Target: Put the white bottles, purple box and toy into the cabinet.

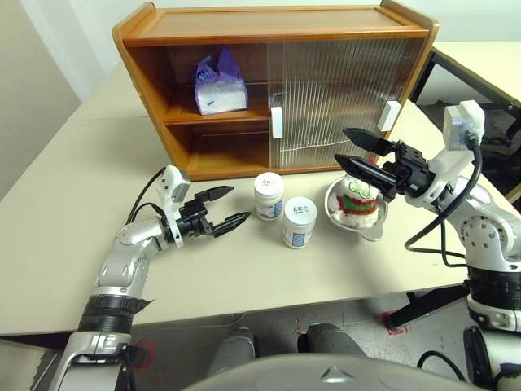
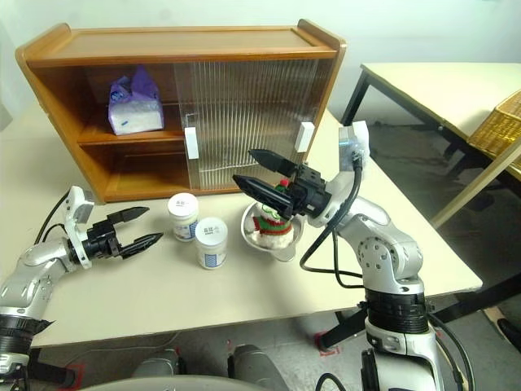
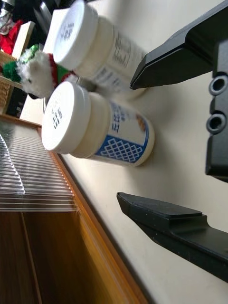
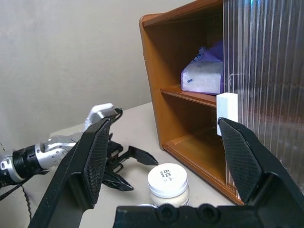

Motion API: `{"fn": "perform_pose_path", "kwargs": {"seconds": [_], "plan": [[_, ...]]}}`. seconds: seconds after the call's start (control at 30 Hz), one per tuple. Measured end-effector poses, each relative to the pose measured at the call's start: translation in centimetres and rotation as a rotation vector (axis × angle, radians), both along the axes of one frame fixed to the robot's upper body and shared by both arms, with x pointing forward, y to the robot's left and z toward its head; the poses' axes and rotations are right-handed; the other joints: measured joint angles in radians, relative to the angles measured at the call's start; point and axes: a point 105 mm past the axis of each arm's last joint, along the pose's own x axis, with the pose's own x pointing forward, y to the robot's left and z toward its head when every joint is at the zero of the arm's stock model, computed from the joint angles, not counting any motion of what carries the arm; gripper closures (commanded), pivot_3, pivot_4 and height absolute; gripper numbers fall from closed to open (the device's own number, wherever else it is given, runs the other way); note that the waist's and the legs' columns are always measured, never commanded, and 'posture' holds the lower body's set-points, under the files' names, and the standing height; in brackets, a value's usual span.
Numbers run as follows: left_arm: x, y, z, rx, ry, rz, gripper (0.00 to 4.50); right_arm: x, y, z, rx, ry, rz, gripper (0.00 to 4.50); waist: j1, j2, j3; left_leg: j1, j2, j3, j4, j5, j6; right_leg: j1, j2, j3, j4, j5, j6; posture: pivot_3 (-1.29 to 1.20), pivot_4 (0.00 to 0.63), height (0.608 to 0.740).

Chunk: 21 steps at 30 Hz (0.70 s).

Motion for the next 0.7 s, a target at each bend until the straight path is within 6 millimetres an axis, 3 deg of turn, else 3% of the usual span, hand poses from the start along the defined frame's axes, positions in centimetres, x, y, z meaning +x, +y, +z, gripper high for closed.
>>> {"fn": "perform_pose_path", "kwargs": {"seconds": [0.23,0.7], "plan": [[0.7,-0.2,-2.2,0.008,0.036,0.005,0.02,-0.2,-0.3,0.3,-0.006,-0.013,-0.015,0.00,-0.010,0.000,0.000,0.000,0.000,0.000,0.001,0.002,0.003,0.000,0.000,0.000,0.000,0.001,0.005,-0.17,0.000,0.740],[1.8,-2.4,-2.5,-0.009,0.025,-0.046,0.02,-0.2,-0.5,0.1,-0.005,-0.004,-0.037,0.00,-0.013,0.000,0.000,0.000,-0.001,0.001,0.001,0.006,0.009,0.001,0.000,0.001,0.000,0.001,0.013,-0.18,0.000,0.740]]}}
